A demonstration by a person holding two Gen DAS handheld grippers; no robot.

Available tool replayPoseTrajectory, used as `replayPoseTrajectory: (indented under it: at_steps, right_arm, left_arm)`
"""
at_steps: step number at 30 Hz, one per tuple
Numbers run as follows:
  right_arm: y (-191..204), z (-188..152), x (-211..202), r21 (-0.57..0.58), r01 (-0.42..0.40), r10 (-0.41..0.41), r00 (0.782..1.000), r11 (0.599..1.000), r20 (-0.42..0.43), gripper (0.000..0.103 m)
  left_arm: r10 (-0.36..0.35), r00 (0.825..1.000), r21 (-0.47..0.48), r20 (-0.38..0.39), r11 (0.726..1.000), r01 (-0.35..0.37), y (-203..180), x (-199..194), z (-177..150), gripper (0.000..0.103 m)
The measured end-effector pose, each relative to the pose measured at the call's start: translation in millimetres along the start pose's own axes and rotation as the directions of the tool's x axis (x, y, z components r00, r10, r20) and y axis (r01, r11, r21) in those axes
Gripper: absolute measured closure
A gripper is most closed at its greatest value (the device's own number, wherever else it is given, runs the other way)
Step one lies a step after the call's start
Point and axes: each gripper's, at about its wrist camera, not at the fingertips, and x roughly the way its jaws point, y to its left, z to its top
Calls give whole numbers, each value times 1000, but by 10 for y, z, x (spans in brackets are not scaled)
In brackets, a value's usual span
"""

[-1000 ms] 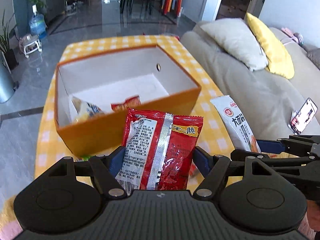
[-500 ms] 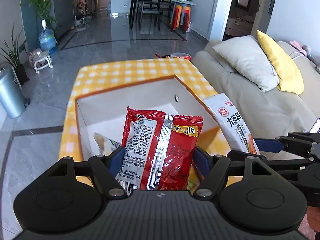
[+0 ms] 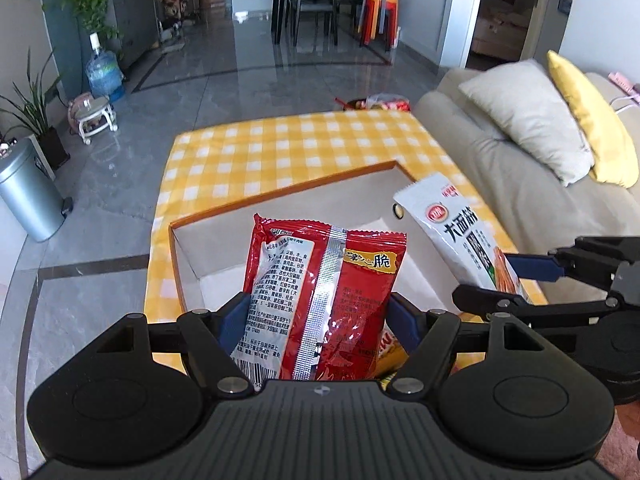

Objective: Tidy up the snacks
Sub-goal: 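Carry both held packets over the orange box and lower them inside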

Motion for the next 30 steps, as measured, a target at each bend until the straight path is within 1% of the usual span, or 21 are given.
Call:
replayPoseTrajectory:
  at_steps: [3, 7, 11, 14, 20, 30]
  right_arm:
    - [-20, 79, 218, -18, -6, 5, 999, 1000, -41, 58]
    - [-28, 144, 541, -58, 7, -13, 994, 998, -108, 58]
    - [-47, 123, 863, -85, 9, -25, 982, 996, -189, 58]
    - [-39, 134, 1035, -112, 15, -39, 975, 994, -218, 58]
    - [-49, 143, 1279, -123, 7, -42, 958, 992, -285, 59]
    - [76, 100, 1524, -190, -24, -46, 933, 981, -356, 58]
  left_arm:
    - [4, 999, 2, -49, 1000, -4, 6, 183, 30, 19]
    - [25, 994, 11, -108, 1000, -24, 22, 415, 25, 19]
    - [14, 988, 9, -155, 1000, -13, 27, 587, 17, 19]
    - [13, 982, 1, -191, 1000, -13, 54, 710, 10, 19]
    - [8, 970, -10, -242, 1000, -10, 93, 896, 67, 19]
    - [44, 952, -24, -303, 998, -53, 163, 1144, 50, 19]
